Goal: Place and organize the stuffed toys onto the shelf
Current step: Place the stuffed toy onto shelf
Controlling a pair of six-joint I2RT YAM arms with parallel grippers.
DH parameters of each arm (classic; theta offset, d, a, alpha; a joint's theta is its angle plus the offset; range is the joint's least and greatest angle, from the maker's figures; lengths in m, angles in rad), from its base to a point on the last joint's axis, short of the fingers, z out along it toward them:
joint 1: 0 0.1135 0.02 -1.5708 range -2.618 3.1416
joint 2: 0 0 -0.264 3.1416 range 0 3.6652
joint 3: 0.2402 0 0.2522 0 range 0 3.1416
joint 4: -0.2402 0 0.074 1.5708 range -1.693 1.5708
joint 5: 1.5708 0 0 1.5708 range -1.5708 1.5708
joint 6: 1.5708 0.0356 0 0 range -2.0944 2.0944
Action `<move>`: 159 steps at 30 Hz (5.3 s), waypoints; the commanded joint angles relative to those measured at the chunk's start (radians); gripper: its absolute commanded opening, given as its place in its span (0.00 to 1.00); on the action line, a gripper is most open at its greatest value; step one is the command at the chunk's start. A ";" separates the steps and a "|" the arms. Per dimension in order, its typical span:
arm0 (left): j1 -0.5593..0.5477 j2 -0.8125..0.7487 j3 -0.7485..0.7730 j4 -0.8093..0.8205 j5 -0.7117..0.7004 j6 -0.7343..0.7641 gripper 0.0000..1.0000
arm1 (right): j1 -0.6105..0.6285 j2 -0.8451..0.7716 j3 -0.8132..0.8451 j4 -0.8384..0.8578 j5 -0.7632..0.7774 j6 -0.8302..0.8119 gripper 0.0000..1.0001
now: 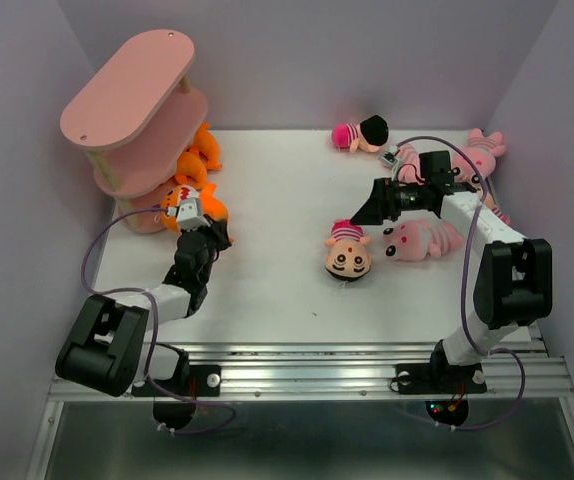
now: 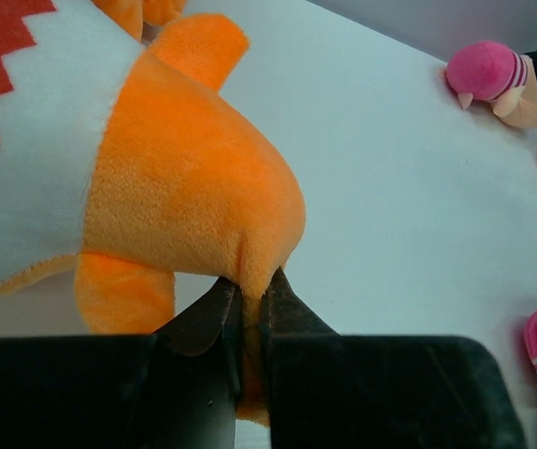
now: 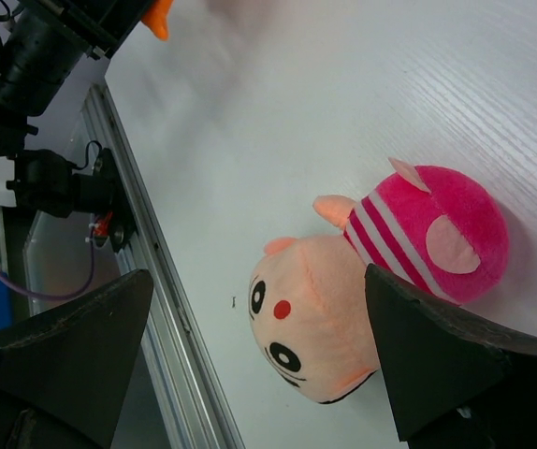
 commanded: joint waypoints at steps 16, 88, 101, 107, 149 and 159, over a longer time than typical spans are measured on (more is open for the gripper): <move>0.041 0.091 -0.038 0.433 -0.123 0.038 0.00 | -0.006 -0.013 -0.004 0.040 -0.050 -0.034 1.00; 0.368 0.272 0.314 -0.057 0.146 -0.169 0.00 | -0.062 -0.028 -0.007 0.042 -0.147 -0.016 1.00; 0.391 0.310 0.315 -0.034 0.133 -0.225 0.00 | -0.071 -0.034 -0.007 0.042 -0.155 -0.016 1.00; 0.405 0.313 0.298 -0.034 0.136 -0.246 0.03 | -0.071 -0.034 -0.009 0.042 -0.158 -0.016 1.00; 0.431 0.178 0.203 -0.129 0.247 -0.334 0.78 | -0.080 -0.050 -0.009 0.040 -0.179 -0.014 1.00; 0.377 0.103 0.224 -0.236 0.249 -0.245 0.71 | -0.089 -0.054 -0.009 0.040 -0.188 -0.017 1.00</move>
